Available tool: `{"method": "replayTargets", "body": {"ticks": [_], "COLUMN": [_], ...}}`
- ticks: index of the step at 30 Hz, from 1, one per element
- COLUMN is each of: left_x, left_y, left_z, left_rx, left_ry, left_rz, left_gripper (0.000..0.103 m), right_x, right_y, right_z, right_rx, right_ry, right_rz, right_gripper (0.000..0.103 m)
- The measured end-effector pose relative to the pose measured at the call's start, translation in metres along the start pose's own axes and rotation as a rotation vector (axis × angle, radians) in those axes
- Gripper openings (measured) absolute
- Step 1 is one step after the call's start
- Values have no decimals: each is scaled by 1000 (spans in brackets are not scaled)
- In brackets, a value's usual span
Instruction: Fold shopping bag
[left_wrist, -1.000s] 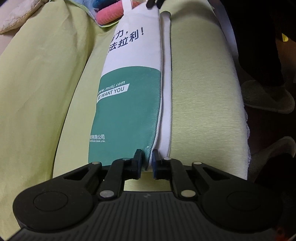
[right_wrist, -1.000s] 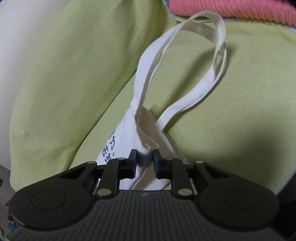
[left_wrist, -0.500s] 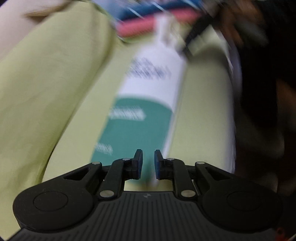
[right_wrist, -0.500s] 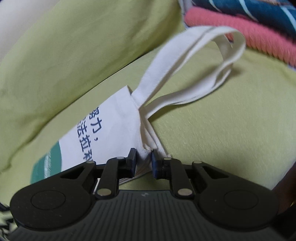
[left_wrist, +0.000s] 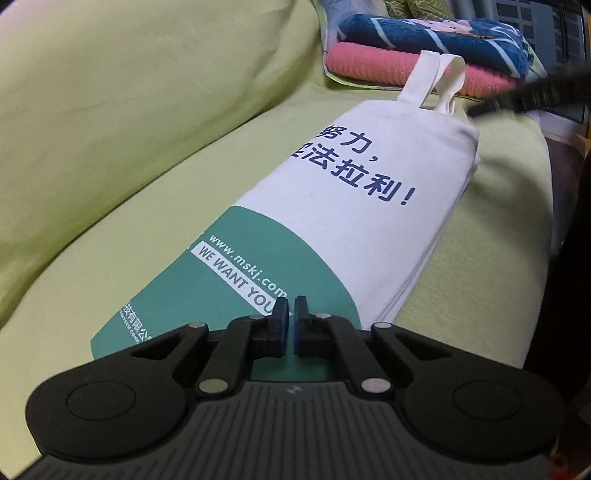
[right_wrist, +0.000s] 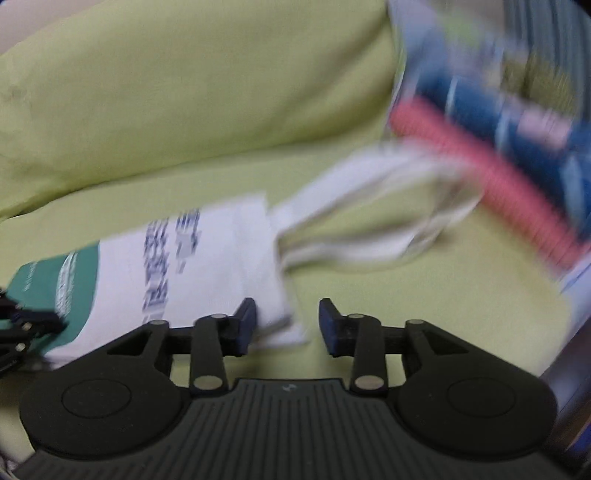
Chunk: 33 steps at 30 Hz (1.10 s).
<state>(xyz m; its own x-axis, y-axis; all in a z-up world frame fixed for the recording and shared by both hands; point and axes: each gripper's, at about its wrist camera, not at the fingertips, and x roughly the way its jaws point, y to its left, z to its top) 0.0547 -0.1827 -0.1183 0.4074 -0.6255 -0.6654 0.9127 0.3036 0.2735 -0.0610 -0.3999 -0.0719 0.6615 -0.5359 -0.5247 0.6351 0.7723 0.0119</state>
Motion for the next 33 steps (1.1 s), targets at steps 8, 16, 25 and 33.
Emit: {"method": "replayTargets", "body": {"ticks": [8, 16, 25, 33], "left_x": [-7, -5, 10, 13], "left_y": [-15, 37, 59, 66], "left_z": [-6, 29, 19, -5], "left_rx": [58, -116, -201, -231], "left_ry": [-2, -40, 21, 89], "left_rz": [55, 66, 193, 326], "left_gripper": [0, 13, 14, 5], "right_x": [37, 49, 47, 50], "right_y": [47, 42, 43, 51], "right_z": [-10, -19, -17, 4], "right_rx": [-225, -259, -266, -296], "right_ry": [6, 58, 86, 146], "right_rz": [186, 196, 199, 198], "right_gripper": [9, 9, 9, 9]}}
